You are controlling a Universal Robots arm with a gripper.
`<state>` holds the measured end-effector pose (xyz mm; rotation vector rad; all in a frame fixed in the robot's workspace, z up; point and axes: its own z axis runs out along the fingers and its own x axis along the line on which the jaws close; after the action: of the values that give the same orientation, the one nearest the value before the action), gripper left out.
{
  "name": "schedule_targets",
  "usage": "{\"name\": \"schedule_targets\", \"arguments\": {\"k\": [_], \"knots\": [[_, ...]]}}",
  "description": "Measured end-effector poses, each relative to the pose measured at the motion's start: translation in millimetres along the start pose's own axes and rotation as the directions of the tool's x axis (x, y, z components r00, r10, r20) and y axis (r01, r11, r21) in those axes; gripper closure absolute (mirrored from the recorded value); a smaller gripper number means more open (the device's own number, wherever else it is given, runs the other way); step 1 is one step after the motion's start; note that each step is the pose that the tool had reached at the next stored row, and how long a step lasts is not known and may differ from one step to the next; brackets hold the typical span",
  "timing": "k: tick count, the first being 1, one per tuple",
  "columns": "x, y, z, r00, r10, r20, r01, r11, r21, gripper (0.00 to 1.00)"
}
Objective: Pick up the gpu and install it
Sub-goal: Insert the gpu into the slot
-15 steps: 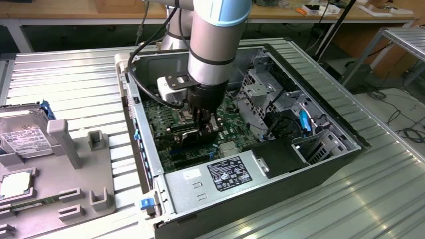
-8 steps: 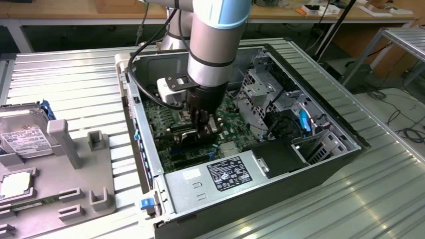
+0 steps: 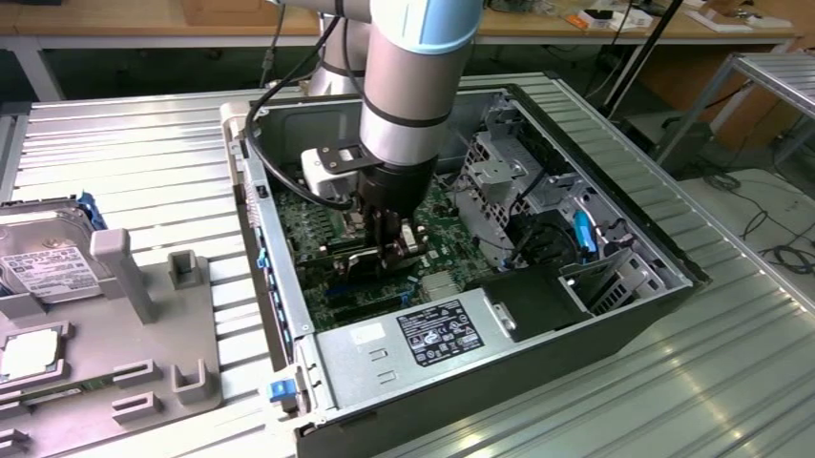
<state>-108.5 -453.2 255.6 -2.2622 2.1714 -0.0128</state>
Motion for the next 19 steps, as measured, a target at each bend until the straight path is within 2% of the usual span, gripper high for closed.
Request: {"name": "schedule_targets", "arguments": {"k": [5, 8, 11, 12, 17, 19], "knots": [[0.1, 0.0, -1.8, 1.0, 0.0, -0.0004, 0.0, 1.0, -0.0002, 0.54], [0.0, -0.2, -15.8, 1.0, 0.001, 0.0, -0.001, 1.0, -0.0001, 0.54], [0.1, -0.3, -34.0, 1.0, 0.001, -0.0001, -0.001, 1.0, -0.0002, 0.54], [0.1, -0.3, -36.1, 1.0, 0.001, -0.0001, -0.001, 1.0, -0.0002, 0.54], [0.0, -0.2, -36.3, 1.0, 0.001, 0.0016, -0.001, 1.0, -0.0001, 0.54], [0.1, -0.2, -36.3, 1.0, 0.001, 0.0022, -0.001, 1.0, -0.0001, 0.68]]}}
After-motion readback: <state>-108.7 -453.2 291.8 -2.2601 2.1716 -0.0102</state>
